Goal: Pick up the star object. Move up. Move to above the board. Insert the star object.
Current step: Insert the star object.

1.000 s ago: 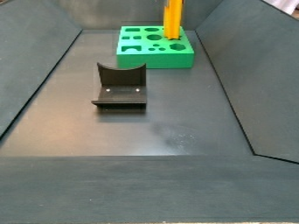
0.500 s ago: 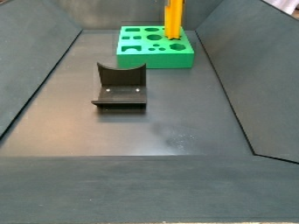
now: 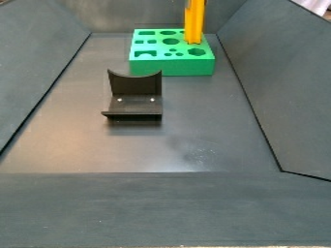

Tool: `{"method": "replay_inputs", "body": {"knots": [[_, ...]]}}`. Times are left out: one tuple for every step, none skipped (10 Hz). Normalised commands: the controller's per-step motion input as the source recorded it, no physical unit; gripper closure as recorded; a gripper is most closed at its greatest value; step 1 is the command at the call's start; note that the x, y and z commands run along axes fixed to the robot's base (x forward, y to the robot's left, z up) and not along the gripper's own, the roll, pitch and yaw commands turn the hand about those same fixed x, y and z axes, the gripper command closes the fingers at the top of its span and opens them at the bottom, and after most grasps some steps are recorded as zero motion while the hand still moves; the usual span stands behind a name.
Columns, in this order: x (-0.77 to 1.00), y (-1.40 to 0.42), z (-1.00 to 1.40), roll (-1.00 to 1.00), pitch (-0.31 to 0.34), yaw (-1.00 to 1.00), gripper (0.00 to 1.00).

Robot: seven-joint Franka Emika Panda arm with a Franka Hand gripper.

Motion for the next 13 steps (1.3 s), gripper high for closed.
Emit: {"method": "replay_inputs", "body": {"knots": [[-0.17, 0.0, -0.31, 0.23, 0.0, 0.0, 1.0], [-0.12, 0.0, -0.31, 0.2, 0.0, 0.0, 1.0], [0.0, 0.0, -0.45, 0.18, 0.0, 0.0, 1.0], [0.08, 0.0, -0.57, 0.09, 0.0, 0.0, 1.0], [0.13, 0.0, -0.52, 0.08, 0.0, 0.0, 1.0], [0.17, 0.05, -0.38, 0.1, 0.039, 0.0, 1.0], [0.25, 0.14, -0.27, 0.1, 0.087, 0.08, 1.0], [0.18, 0.04, -0.13, 0.07, 0.079, 0.04, 1.0], [0.0, 0.0, 0.0, 0.04, 0.023, 0.0, 1.0], [0.0, 0.0, -0.02, 0.04, 0.004, 0.0, 1.0], [0.0, 0.0, -0.15, 0.11, 0.004, 0.0, 1.0], [0.02, 0.0, -0.63, 0.01, -0.036, 0.08, 1.0], [0.1, 0.12, -0.89, -0.12, -0.077, 0.18, 1.0]]}}
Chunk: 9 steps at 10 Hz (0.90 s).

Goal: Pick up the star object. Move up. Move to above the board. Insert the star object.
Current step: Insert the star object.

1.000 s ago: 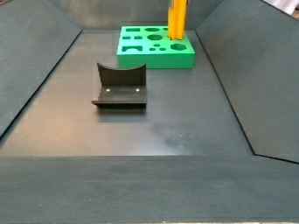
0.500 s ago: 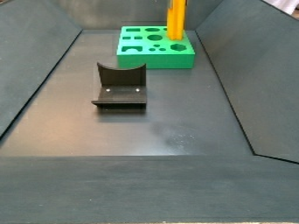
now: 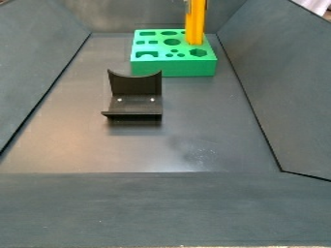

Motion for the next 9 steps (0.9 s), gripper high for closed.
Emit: {"method": "replay_inputs", "body": {"knots": [[0.17, 0.16, -0.81, -0.18, -0.06, 0.29, 1.0], [0.14, 0.02, -0.96, -0.04, -0.02, 0.15, 1.0], [0.09, -0.01, -0.73, 0.3, 0.006, 0.0, 1.0], [0.09, -0.07, -0.48, 0.44, 0.021, 0.0, 1.0], [0.07, -0.12, -0.55, 0.4, 0.029, 0.0, 1.0], [0.0, -0.15, -0.97, 0.17, 0.0, -0.05, 1.0], [-0.05, -0.15, -0.98, 0.15, -0.093, -0.11, 1.0], [-0.07, -0.01, -0.99, 0.0, -0.147, -0.01, 1.0], [0.0, 0.03, -0.85, -0.15, -0.081, 0.0, 1.0]]}}
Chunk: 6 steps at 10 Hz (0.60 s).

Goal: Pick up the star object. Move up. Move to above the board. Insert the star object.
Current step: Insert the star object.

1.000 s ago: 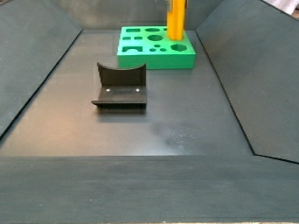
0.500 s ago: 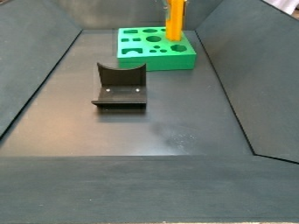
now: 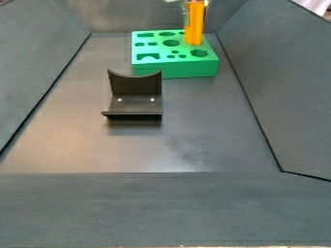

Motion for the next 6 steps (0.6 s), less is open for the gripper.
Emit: {"method": "replay_inputs", "body": {"knots": [[-0.08, 0.13, -1.0, -0.08, -0.037, 0.0, 1.0], [-0.03, 0.0, -1.0, 0.04, 0.0, -0.01, 1.0], [0.0, 0.0, -0.92, 0.01, 0.0, -0.22, 1.0], [0.0, 0.0, -0.62, -0.03, -0.047, -0.29, 1.0], [-0.04, 0.0, -0.63, 0.0, -0.07, -0.67, 1.0], [0.0, 0.0, -0.51, 0.0, -0.039, -0.82, 1.0]]}}
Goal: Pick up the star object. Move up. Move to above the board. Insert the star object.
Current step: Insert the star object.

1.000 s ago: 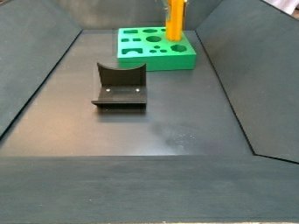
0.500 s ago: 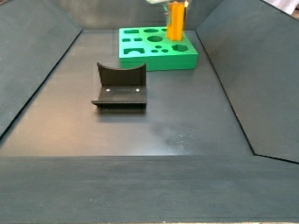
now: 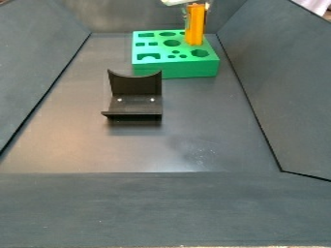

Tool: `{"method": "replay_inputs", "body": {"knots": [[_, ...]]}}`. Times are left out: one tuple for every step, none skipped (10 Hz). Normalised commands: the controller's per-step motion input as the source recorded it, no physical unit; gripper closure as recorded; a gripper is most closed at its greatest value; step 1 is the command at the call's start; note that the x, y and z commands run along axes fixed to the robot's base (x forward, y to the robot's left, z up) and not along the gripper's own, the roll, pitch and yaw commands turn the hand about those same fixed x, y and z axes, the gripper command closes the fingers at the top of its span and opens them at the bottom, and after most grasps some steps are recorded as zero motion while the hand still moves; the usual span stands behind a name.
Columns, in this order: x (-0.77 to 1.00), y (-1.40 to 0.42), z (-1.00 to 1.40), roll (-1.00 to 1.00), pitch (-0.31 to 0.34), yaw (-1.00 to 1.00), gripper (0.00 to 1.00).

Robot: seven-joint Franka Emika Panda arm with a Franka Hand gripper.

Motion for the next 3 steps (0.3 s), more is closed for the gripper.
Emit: {"method": "replay_inputs", "body": {"knots": [[0.0, 0.0, -0.03, -0.02, -0.007, -0.33, 1.0], [0.0, 0.0, 0.0, 0.0, -0.004, 0.0, 1.0], [0.0, 0.0, 0.0, 0.0, 0.0, 0.0, 1.0]]}}
